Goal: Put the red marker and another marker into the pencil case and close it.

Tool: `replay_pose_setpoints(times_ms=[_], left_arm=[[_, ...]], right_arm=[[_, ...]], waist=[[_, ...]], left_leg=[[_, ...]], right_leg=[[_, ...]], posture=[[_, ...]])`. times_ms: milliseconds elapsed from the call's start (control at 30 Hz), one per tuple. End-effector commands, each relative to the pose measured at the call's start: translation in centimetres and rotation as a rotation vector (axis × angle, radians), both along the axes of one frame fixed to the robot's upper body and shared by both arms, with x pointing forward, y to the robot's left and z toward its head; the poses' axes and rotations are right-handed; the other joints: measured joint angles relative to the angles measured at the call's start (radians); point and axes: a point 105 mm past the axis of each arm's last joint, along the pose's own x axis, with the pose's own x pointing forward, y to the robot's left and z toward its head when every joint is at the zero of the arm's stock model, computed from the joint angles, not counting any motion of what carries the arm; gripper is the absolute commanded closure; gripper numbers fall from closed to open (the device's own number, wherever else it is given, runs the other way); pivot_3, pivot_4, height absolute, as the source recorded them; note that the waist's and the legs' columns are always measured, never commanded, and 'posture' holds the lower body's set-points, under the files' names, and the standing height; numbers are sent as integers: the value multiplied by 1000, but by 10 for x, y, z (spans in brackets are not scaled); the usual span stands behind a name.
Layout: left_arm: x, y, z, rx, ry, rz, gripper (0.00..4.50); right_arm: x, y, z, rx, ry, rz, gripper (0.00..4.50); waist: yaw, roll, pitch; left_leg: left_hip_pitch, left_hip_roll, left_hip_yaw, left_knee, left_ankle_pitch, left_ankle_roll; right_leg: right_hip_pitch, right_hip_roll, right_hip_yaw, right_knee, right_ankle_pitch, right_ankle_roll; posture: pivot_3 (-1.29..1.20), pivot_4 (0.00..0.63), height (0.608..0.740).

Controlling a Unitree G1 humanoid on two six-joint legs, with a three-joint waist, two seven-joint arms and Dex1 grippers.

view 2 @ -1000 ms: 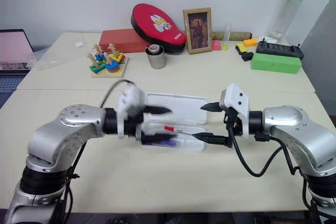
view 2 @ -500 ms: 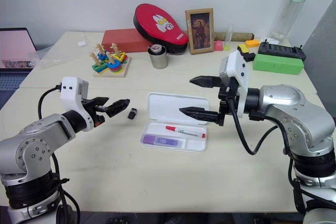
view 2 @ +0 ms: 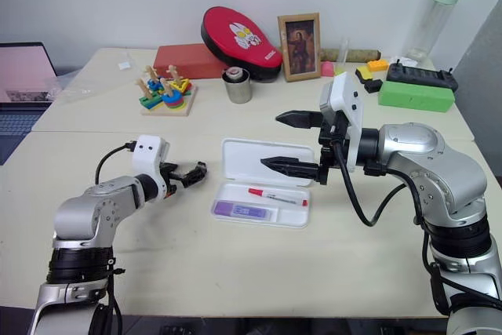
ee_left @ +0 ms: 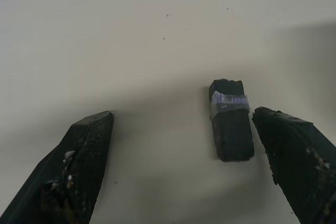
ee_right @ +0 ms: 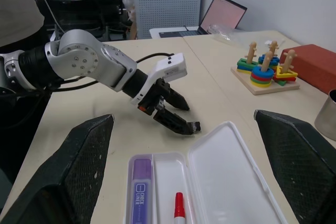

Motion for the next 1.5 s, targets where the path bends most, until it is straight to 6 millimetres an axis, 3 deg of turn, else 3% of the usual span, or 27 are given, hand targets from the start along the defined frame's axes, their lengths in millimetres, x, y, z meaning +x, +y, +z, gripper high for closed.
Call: replay_pose_setpoints(times_ms=[33,733,933,1033,1133,1167,1233,1367,1500], left_arm=[[1,-9,-13,0,51,-42,15],[-5,-23,-17,-19,54,-81,3889],[-1,-20,-12,-15,28,-67,4048],[12,-23,26,-99,-127,-49,4048],[14,-43,116,-267,-446,-189,4048],[11,-49,137,-304,-509,-242,4048],[5,-60,157,-337,-560,-336,4048],[-22,-112,185,-318,-595,-701,4048],[-40,-156,158,-190,-463,-997,4048]], right_arm=[[-5,-2,11,11,-61,-3,0],[-4,-4,11,3,-60,-9,0],[-3,-5,11,9,-57,-11,0],[-3,-9,12,14,-51,-14,0],[-6,-20,20,27,-31,-14,0],[-7,-22,22,31,-30,-14,0],[-8,-25,24,36,-31,-16,0],[-6,-39,30,47,-50,-65,0],[-8,-56,30,12,-66,-126,0]], waist=[[2,1,0],[4,1,0],[4,1,0],[6,1,0],[13,-5,2],[14,-6,2],[10,-6,2],[-3,-5,2],[-3,-5,2]], left_leg=[[1,0,0,0,0,0],[5,0,0,-1,0,0],[5,0,0,-1,0,0],[5,0,0,-1,0,0],[3,0,0,-1,0,0],[0,0,-1,0,0,0],[-7,0,-1,2,2,-3],[-6,0,1,-2,2,-3],[-7,0,2,-1,2,-3]], right_leg=[[1,0,0,0,0,0],[6,0,0,-1,0,0],[6,0,0,-1,0,0],[6,0,0,-1,0,0],[4,0,-1,-1,0,0],[1,0,-2,-1,0,0],[-4,0,-2,-2,1,1],[-3,0,-1,-5,0,1],[-4,0,-1,-4,0,1]], posture=[[0,150,740],[0,150,740],[0,150,740],[0,150,740],[0,150,740],[0,150,740],[0,150,740],[0,150,740],[0,150,740]])
